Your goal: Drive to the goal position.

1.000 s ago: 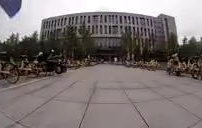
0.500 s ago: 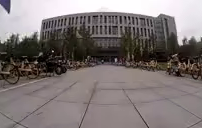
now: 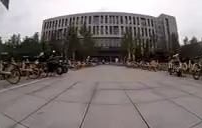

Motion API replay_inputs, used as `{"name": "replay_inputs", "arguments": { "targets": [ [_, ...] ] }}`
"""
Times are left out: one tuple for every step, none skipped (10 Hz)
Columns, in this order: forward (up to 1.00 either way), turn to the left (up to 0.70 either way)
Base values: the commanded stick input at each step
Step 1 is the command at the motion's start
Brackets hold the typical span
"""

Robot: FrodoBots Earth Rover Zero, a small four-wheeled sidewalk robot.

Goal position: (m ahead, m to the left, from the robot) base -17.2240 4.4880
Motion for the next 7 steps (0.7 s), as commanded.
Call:
{"name": "replay_inputs", "arguments": {
  "targets": [
    [0.0,0.6],
    [0.0,0.6],
    [0.0,0.6],
    [0.0,0.6],
    [0.0,0.6],
    [0.0,0.6],
    [0.0,0.6]
  ]
}}
